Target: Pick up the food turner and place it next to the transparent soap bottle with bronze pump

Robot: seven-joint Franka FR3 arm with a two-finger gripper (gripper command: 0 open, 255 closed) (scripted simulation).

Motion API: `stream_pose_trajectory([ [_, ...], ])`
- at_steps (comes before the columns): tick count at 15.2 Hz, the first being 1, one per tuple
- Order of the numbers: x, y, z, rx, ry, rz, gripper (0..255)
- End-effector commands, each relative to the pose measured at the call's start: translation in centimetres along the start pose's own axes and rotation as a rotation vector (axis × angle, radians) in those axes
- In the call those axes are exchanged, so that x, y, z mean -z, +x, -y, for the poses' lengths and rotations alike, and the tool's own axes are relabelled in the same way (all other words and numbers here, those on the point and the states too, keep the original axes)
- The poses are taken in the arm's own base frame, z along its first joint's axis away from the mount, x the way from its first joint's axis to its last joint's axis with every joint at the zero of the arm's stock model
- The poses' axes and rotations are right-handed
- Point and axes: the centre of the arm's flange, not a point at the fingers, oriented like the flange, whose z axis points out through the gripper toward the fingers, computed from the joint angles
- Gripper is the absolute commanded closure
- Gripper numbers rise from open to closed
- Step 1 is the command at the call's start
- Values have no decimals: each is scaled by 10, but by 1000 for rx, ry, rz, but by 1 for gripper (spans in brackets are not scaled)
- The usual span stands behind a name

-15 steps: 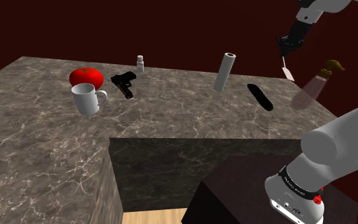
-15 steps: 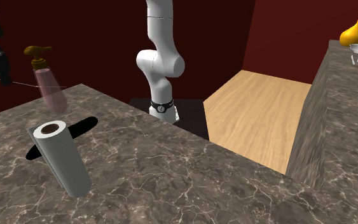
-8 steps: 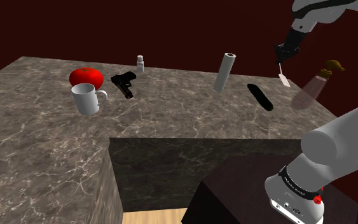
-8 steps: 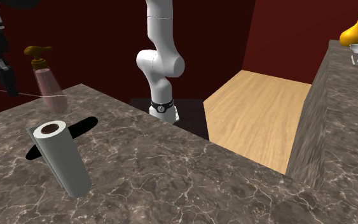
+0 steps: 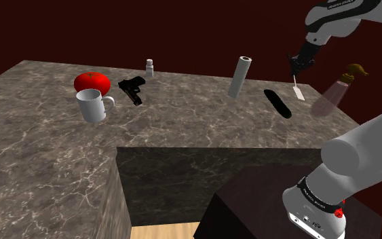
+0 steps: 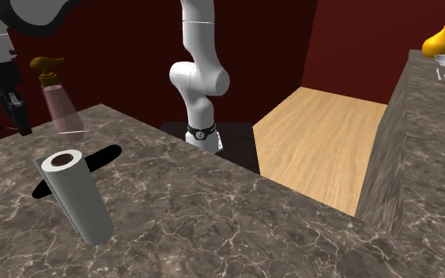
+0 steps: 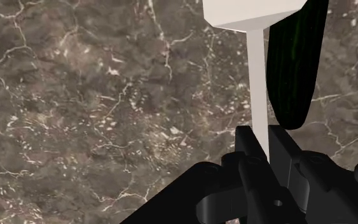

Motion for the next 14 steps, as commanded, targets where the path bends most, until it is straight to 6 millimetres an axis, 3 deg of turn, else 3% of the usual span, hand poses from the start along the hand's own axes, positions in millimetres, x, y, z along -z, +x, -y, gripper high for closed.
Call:
stream_pose_trajectory([
  [1, -9, 0, 1, 0, 0, -1, 255],
  [14, -78, -5, 1, 0, 0, -1, 255],
])
